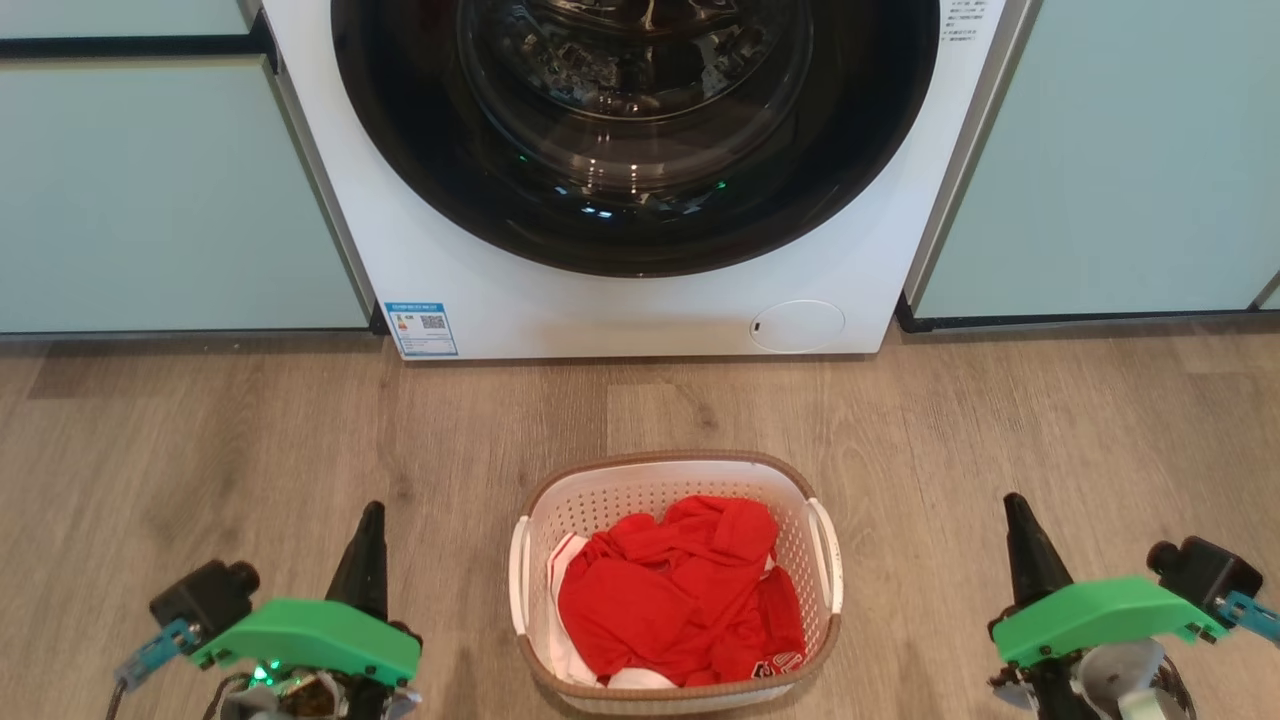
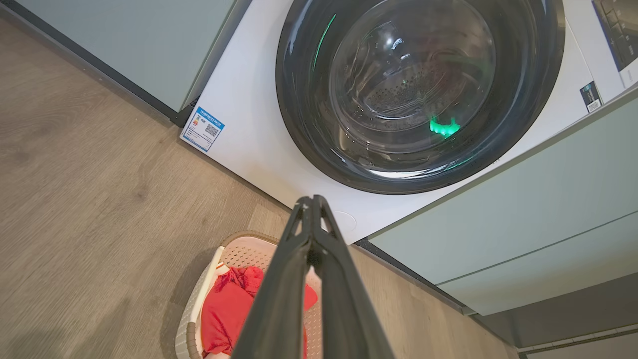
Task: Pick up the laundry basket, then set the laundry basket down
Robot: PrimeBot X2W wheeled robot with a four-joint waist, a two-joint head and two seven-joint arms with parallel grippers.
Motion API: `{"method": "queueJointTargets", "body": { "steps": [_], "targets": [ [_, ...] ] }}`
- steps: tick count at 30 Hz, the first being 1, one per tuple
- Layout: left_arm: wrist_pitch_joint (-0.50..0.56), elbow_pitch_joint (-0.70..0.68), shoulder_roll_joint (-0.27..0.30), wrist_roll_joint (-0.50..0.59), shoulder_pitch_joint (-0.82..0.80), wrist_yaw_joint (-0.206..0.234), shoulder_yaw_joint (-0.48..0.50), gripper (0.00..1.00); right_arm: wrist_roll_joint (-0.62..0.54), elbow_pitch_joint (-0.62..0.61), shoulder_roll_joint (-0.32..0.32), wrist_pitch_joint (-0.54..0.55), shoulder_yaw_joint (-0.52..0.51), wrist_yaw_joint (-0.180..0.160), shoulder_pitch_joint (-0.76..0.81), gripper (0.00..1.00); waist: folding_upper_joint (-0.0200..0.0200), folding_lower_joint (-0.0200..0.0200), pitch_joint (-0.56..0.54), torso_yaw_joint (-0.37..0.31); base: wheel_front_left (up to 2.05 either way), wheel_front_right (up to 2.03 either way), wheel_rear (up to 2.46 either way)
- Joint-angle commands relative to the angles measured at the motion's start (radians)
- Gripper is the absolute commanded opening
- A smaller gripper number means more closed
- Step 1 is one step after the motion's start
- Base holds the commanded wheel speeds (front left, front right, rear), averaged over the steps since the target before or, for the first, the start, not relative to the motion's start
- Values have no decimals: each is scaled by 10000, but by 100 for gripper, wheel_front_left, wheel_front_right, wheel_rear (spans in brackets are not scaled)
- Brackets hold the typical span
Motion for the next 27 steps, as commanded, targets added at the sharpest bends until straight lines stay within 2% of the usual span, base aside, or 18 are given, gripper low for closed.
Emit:
{"method": "queueJointTargets", "body": {
  "steps": [1, 27],
  "targets": [
    [41, -270, 120, -249, -656, -65, 308, 0, 259, -290, -220, 70, 12, 6, -515, 0, 0, -2, 5, -4, 0, 0, 0],
    [811, -172, 136, -3171, -933, -366, 1045, 0, 3220, -187, -251, 822, -415, 9, -793, 0, 0, -2, 122, -110, 0, 0, 0]
  ]
}}
